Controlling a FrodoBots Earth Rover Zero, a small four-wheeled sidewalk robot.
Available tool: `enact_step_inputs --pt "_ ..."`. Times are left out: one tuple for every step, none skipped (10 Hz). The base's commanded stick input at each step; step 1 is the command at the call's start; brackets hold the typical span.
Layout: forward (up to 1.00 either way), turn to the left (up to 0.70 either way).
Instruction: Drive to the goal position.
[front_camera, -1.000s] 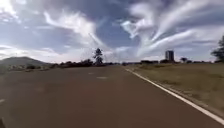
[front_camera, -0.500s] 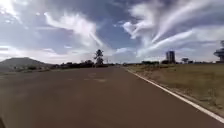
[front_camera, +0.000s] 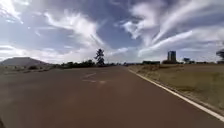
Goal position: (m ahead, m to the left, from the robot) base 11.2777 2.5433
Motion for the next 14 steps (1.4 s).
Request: enact_step_inputs --pt "1.00 -0.14" --pt "1.00 -0.04" --pt "1.00 0.00" --pt "1.00 0.00" --pt "1.00 0.00" --pt "1.00 0.00" --pt "1.00 0.00" --pt "1.00 0.00" --pt "1.00 0.00" --pt "1.00 0.00" --pt "1.00 0.00" --pt "1.00 0.00" --pt "1.00 0.00" --pt "1.00 0.00"
